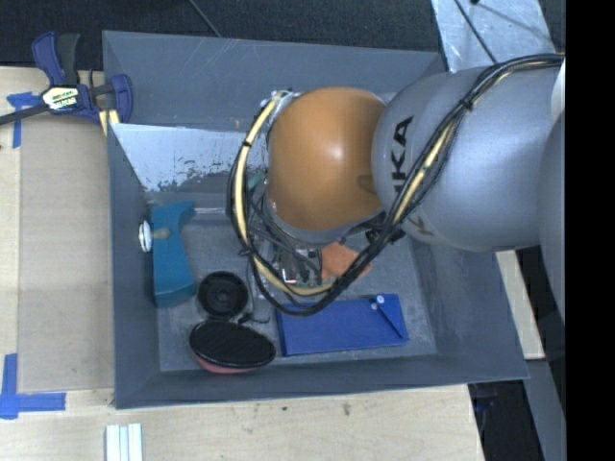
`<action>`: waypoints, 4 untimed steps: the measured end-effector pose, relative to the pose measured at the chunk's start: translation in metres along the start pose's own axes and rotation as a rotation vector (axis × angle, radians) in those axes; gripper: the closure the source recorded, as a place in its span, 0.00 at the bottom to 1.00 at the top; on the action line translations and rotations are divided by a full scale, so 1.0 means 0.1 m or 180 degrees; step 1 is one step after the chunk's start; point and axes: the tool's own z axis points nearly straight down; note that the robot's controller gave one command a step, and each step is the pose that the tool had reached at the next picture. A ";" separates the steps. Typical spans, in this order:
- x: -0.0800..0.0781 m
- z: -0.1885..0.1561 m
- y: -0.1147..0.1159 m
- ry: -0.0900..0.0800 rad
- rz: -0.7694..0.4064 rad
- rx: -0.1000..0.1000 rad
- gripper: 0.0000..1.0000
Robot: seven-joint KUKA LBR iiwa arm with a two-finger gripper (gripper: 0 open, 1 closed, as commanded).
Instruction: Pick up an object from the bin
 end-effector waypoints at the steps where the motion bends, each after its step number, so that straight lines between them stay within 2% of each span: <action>1: -0.02 -0.05 -0.01 -0.0026 0.0012 -0.0006 0.00; 2: -0.20 0.33 0.06 -0.0044 -0.0240 -0.0007 0.00; 3: -0.30 0.94 0.07 -0.0036 -0.0804 -0.0002 0.00; 4: -0.60 1.06 0.07 0.0020 -0.1022 0.0039 1.00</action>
Offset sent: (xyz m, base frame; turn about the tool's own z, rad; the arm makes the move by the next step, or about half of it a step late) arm 0.0302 0.0118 -0.0706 -0.1383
